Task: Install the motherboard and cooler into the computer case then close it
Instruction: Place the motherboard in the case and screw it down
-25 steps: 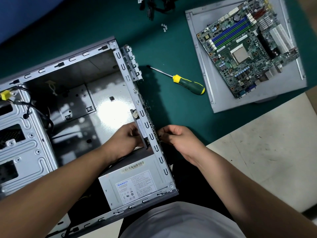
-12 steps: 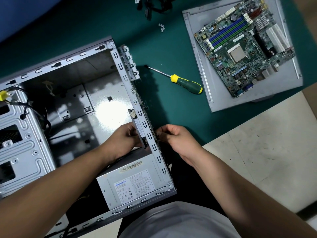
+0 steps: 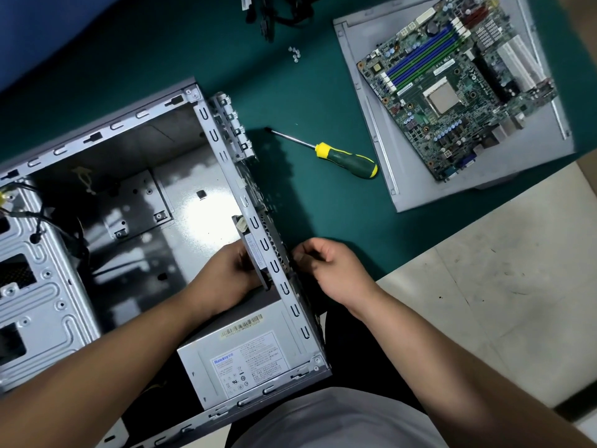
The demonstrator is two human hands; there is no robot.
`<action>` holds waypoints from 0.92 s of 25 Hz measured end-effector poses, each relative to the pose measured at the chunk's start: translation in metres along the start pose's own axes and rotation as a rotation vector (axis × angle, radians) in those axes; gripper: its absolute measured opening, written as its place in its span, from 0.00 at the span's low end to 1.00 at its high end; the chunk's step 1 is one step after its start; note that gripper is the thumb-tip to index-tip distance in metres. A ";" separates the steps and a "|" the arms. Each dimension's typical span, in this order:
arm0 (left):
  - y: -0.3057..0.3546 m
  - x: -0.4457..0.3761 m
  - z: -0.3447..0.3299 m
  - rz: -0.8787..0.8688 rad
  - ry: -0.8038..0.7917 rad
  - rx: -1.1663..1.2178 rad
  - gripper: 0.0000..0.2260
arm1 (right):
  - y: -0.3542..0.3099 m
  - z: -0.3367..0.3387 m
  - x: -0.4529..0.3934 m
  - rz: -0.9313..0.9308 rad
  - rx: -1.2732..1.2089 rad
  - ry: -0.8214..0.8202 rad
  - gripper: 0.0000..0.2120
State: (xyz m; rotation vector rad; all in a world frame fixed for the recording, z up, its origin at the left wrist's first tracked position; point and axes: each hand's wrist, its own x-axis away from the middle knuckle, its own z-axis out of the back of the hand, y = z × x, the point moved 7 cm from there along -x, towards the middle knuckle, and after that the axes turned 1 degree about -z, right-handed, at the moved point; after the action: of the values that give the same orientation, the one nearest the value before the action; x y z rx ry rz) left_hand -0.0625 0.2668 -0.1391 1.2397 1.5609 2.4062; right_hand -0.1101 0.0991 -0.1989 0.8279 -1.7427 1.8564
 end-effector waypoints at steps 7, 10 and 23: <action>0.002 -0.002 0.007 -0.182 0.053 -0.509 0.15 | -0.001 0.004 -0.001 0.058 -0.020 -0.012 0.07; 0.000 -0.004 0.009 -0.237 0.016 -0.719 0.05 | -0.004 0.002 -0.003 0.106 0.015 -0.029 0.07; 0.021 0.000 -0.001 -0.554 0.069 -1.027 0.17 | -0.017 0.002 -0.002 0.167 0.166 -0.020 0.07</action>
State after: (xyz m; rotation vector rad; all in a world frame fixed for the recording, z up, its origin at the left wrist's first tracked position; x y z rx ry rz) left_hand -0.0550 0.2555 -0.1233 0.4357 0.3759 2.2811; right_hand -0.0970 0.0983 -0.1882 0.7852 -1.7337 2.1327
